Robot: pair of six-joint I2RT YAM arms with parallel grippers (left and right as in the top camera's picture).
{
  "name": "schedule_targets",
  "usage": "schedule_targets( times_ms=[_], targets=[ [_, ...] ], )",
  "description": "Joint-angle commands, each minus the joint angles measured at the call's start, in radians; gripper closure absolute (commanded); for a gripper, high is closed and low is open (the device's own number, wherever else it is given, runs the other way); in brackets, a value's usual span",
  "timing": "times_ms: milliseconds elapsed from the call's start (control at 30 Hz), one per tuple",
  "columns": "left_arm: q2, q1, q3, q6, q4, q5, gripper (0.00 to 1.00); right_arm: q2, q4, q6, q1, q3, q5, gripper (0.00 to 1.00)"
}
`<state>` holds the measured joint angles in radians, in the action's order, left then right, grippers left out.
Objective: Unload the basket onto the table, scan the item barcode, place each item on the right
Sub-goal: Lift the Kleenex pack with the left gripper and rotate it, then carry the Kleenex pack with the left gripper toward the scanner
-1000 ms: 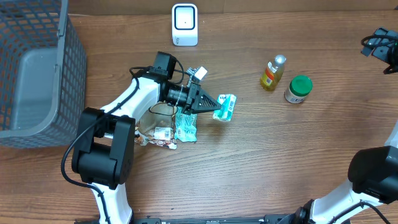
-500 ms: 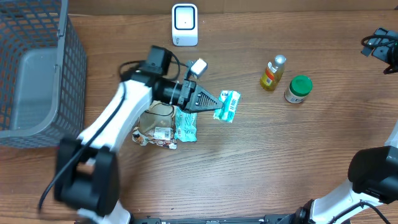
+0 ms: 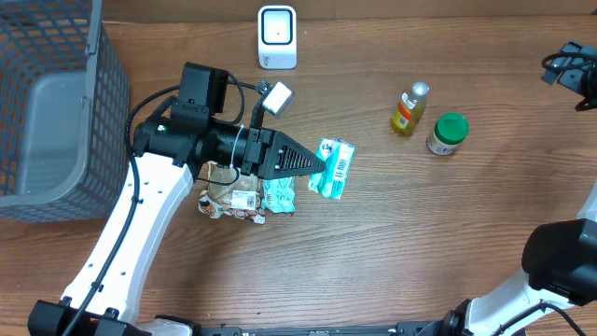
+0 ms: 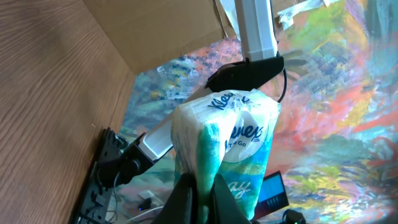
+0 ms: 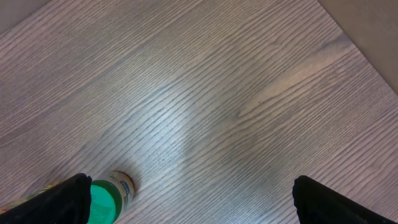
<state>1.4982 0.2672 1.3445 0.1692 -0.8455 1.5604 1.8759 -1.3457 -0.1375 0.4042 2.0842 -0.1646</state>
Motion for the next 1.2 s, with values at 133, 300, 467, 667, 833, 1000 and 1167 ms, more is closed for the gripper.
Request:
schedule_targets(
  times_ms=[133,300,467,667,833,1000,1167],
  targets=[
    [-0.023,-0.005,0.008,-0.079,-0.01,0.004,0.96,-0.006,0.005,-0.005,0.001,0.009,-0.007,0.0],
    [-0.023,0.004,0.008,-0.078,-0.045,-0.19,0.96,-0.006,0.005,-0.005,0.001,0.009,-0.007,0.0],
    [-0.023,0.024,0.008,-0.076,-0.085,-0.397,0.96,-0.006,0.005,-0.005,0.001,0.009,-0.007,0.0],
    [-0.018,0.105,0.003,0.055,-0.153,-0.995,0.96,-0.006,0.005,-0.005,0.001,0.009,-0.007,0.0],
    [0.0,0.217,-0.003,0.293,-0.179,-1.469,0.96,-0.006,0.005,-0.005,0.001,0.009,-0.007,0.0],
    [0.002,0.293,-0.003,0.31,-0.114,-1.431,0.96,-0.006,0.005,-0.005,0.001,0.009,-0.007,0.0],
    [0.003,0.293,0.068,0.333,-0.122,-1.415,0.96,-0.006,0.005,-0.005,0.001,0.009,-0.007,0.0]
  ],
)
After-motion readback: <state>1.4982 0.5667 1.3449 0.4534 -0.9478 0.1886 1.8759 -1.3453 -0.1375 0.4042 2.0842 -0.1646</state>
